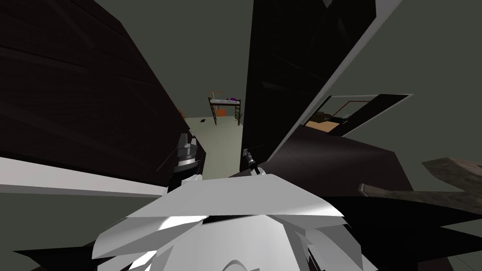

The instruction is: Push the door open

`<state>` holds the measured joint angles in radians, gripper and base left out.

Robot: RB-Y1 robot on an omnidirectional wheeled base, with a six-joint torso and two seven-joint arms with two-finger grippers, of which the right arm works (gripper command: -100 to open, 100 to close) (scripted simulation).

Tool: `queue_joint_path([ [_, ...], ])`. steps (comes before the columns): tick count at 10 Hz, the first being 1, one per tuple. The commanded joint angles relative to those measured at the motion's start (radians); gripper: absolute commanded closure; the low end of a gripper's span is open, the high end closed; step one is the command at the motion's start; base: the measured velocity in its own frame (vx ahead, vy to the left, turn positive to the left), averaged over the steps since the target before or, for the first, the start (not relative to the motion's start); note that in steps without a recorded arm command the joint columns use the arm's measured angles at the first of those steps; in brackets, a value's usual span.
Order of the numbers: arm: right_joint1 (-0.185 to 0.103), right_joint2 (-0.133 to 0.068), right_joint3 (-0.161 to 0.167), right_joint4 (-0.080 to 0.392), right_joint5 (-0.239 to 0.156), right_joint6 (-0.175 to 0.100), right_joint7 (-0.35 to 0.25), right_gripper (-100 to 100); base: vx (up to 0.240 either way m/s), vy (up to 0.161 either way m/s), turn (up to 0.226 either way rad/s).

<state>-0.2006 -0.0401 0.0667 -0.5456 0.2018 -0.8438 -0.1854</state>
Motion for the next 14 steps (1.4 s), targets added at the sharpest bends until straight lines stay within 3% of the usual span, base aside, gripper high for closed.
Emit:
queue_joint_path([
  [1,-0.008,-0.014,-0.016,-0.004,-0.01,-0.005,0.006,100,0.155,0.049,-0.013],
  [9,-0.008,-0.042,-0.084,-0.003,-0.056,0.003,0.042,100,0.174,0.086,-0.049],
  [10,0.011,-0.04,-0.069,-0.038,-0.049,0.02,0.03,-100,-0.033,0.03,-0.059],
  [14,0.013,-0.033,-0.067,-0.042,-0.051,0.023,0.025,-100,-0.196,0.017,-0.026],
])
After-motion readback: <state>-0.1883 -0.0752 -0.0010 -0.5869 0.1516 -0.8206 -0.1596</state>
